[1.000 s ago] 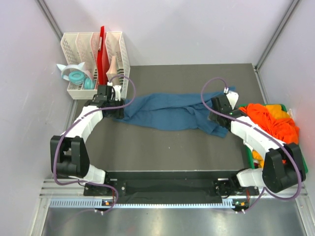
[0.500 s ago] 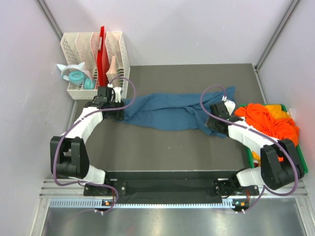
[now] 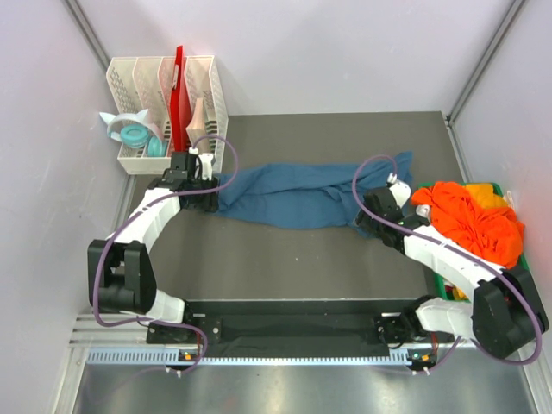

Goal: Fold and stack the t-shirts
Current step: Flatten the tshirt out

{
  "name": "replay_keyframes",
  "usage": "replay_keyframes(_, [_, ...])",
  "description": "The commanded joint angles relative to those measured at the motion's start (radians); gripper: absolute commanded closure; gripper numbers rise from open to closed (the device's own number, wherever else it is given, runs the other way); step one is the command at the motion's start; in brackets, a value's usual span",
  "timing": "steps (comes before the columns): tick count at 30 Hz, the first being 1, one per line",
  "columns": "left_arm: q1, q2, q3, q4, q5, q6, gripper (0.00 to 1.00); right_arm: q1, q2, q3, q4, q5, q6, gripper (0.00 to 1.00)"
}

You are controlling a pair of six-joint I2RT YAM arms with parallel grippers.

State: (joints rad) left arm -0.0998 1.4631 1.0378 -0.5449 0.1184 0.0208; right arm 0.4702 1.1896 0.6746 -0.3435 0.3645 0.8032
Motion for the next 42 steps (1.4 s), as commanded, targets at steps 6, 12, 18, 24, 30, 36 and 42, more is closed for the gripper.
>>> replay_keyframes(6, [-0.003, -0.052, -0.015, 0.02, 0.023, 0.004, 0.43, 0.056, -0.033, -0.015, -0.08, 0.105, 0.088, 0.38])
replay_keyframes(12, [-0.009, -0.046, -0.012, 0.023, 0.029, -0.001, 0.43, 0.074, -0.042, -0.036, -0.086, 0.11, 0.111, 0.37])
replay_keyframes(18, [-0.012, -0.041, -0.013, 0.025, 0.027, -0.001, 0.43, 0.077, 0.016, -0.089, 0.046, 0.111, 0.102, 0.39])
replay_keyframes(24, [-0.012, -0.05, -0.019, 0.026, 0.02, 0.002, 0.43, 0.077, 0.079, -0.069, 0.132, 0.172, 0.073, 0.44])
replay_keyframes(30, [-0.012, -0.067, -0.033, 0.03, 0.012, 0.007, 0.43, 0.081, 0.073, -0.049, 0.153, 0.191, 0.053, 0.48])
replay_keyframes(36, [-0.012, -0.063, -0.033, 0.034, 0.01, 0.005, 0.43, 0.091, 0.077, -0.05, 0.155, 0.212, 0.054, 0.63])
replay_keyframes(42, [-0.012, -0.064, -0.038, 0.036, 0.009, 0.007, 0.43, 0.105, 0.07, -0.055, 0.163, 0.26, 0.05, 0.73])
